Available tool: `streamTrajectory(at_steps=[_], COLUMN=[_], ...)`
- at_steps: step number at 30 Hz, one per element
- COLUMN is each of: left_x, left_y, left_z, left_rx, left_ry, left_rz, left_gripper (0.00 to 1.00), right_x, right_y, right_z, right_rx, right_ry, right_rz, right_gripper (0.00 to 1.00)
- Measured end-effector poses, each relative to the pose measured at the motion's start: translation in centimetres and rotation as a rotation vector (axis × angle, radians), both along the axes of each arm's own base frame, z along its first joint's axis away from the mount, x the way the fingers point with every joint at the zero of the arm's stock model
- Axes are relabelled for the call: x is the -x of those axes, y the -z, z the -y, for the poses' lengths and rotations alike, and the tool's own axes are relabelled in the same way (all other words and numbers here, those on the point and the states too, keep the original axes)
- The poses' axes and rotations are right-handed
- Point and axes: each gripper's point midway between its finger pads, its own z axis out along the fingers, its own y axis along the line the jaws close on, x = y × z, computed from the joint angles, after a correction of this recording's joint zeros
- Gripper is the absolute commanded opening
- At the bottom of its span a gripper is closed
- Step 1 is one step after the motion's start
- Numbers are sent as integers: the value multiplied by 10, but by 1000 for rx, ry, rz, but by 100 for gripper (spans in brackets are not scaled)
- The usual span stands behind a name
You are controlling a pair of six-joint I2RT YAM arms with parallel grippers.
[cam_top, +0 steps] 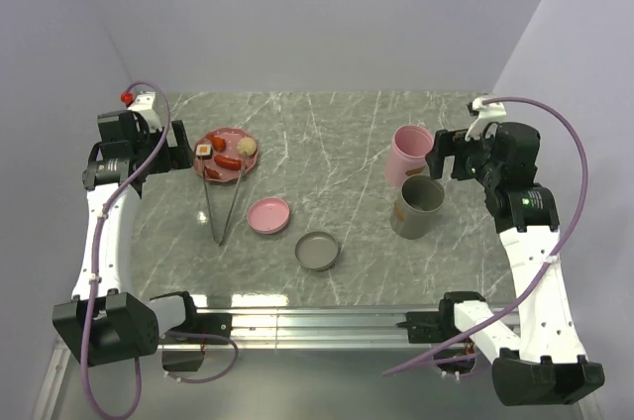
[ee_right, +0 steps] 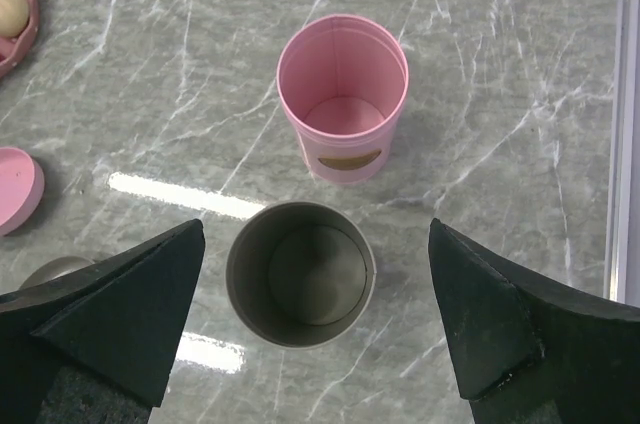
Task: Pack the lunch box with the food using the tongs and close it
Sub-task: Grab the clamp with the left arm
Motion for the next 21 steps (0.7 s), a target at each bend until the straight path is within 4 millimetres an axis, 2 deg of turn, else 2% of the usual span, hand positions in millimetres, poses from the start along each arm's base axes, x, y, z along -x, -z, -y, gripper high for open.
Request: streamTrajectory(at_steps=[4, 9, 15, 21], left_x=[0, 1, 6, 14], left_y=[0, 4, 33, 64], left_z=[-5, -6, -1, 21], left_rx=[-30, -37, -30, -37], left_ry=[-4, -10, -6, 4], left_rz=[1, -8, -80, -156], left_gripper=[100, 99, 98, 90], right_x=[1, 4, 3, 3], right_y=[3, -5, -5, -1], right_z=[0, -3, -4, -13], right_rx=[-24, -85, -99, -121], right_ry=[20, 46, 46, -3], right_rz=[-4, 19, 16, 11], right_gripper=[100, 100, 100, 100])
